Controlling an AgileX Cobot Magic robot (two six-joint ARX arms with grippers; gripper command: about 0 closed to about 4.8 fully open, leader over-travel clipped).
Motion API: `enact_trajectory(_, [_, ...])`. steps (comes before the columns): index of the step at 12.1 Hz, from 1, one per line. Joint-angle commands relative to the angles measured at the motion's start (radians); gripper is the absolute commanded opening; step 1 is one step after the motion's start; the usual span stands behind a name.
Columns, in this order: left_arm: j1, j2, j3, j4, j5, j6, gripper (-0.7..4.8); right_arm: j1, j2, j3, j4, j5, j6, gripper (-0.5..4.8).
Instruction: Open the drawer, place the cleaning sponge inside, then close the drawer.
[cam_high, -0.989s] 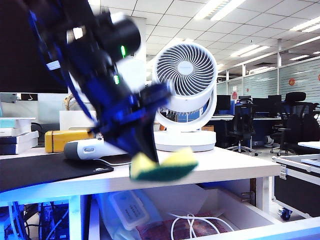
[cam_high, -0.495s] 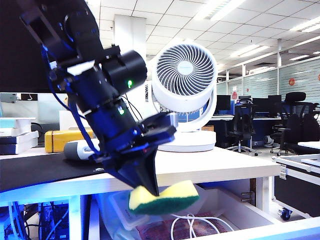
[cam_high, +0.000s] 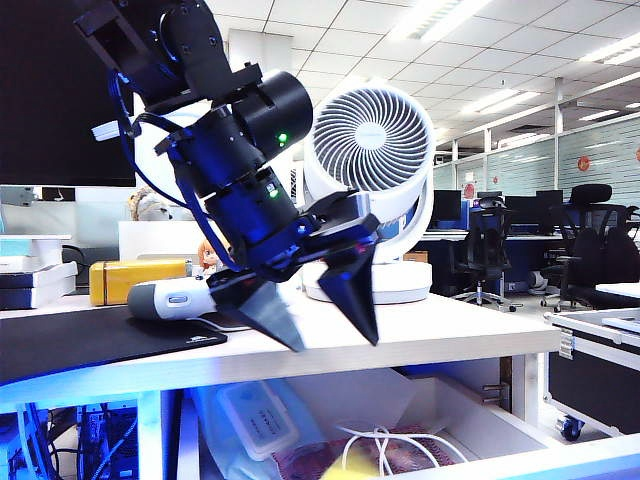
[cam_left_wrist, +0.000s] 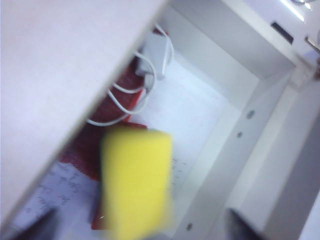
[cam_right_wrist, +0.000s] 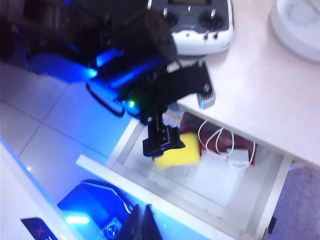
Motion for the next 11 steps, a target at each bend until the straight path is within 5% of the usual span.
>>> enact_trajectory(1, [-0.014,-0.004,0.008,-0.018,-0.001,0.001,4.79,0.001,-0.004,0.006,-0.004,-0.001,0.003,-0.06])
enact_trajectory(2, [-0.014,-0.008,0.029,-0.058,0.018,0.001,3.12,0.001,-0.004,0.006,-0.005,0.004,0.003,-0.06])
enact_trajectory(3, [-0.013,-0.012,0.062,-0.115,0.034,0.001,0.58,0.001,-0.006,0.006,-0.005,0.015,0.004,-0.06])
enact_trajectory(4, [-0.013,-0.024,0.09,-0.157,0.033,0.002,-0.01,0.001,-0.011,0.006,-0.004,0.02,0.004,-0.06])
enact_trajectory(11, [-0.011,-0.5,0.182,-0.37,0.047,0.037,-0.05,0.0,-0.014,0.003,0.019,0.087,0.064,-0.06])
